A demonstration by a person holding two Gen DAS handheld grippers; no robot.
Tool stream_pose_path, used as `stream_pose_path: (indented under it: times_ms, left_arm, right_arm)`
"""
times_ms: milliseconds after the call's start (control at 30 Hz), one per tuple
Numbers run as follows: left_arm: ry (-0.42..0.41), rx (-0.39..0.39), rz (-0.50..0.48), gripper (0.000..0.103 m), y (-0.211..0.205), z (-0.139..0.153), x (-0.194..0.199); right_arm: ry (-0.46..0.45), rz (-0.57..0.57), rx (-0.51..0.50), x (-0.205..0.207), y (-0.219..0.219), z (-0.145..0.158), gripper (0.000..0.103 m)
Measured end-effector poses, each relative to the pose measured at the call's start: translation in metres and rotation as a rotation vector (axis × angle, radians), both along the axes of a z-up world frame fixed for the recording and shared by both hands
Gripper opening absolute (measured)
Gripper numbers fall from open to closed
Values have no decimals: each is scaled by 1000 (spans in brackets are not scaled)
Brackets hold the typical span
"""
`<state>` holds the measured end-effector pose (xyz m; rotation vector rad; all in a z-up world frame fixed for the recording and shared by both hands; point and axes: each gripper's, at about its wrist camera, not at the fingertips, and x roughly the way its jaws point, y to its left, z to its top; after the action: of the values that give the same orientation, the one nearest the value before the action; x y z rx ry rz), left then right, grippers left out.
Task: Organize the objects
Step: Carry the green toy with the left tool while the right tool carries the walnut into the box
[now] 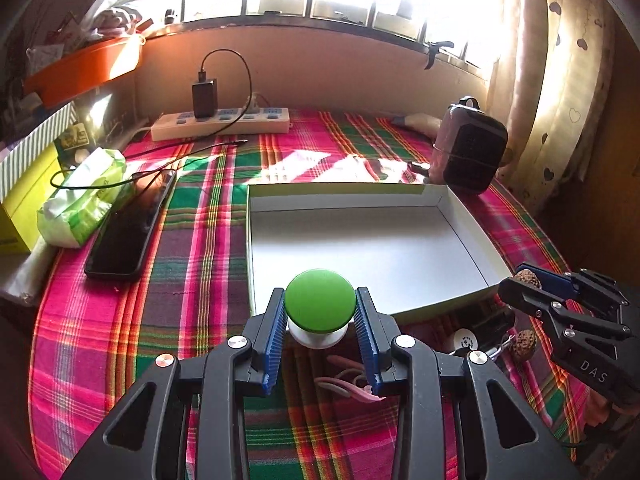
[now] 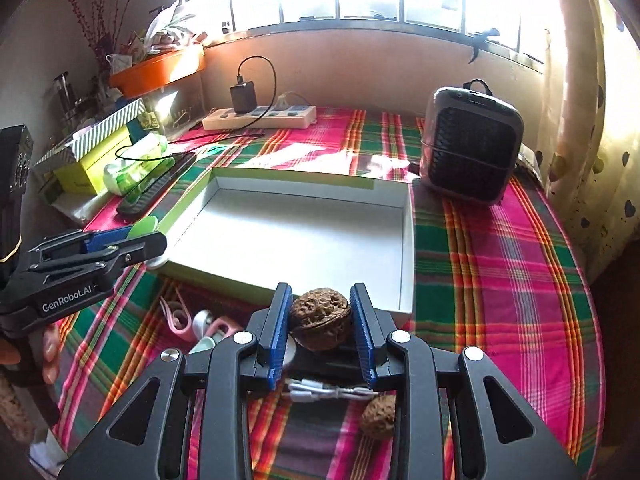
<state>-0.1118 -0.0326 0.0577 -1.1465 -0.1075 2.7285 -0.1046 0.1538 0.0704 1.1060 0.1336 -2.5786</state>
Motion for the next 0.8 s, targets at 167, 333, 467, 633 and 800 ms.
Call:
stream_pose_path:
  times_ms: [167,333,467,633,800]
  left_arm:
    - [-30,14,-6,32,2,-3,-24]
    - [-48,29,-6,32,3,-4,-48]
    - [-53,12,-8,32,5,-6,-68]
    - [-65,5,-10,32,4,-10,-90]
    - [-80,-3,-18,32,7,-17,-106]
  right_arm:
    - [-31,-10,-10,-35,-2,-2,31]
    - [-63,-24,-1,-68,-6,-6,31]
    - [-92,-42,7,-91,-8,-13,32]
    - [-124,-47,10,-114,-15,-20,32]
    - [-136,-42,25,-130,-22,-26,31]
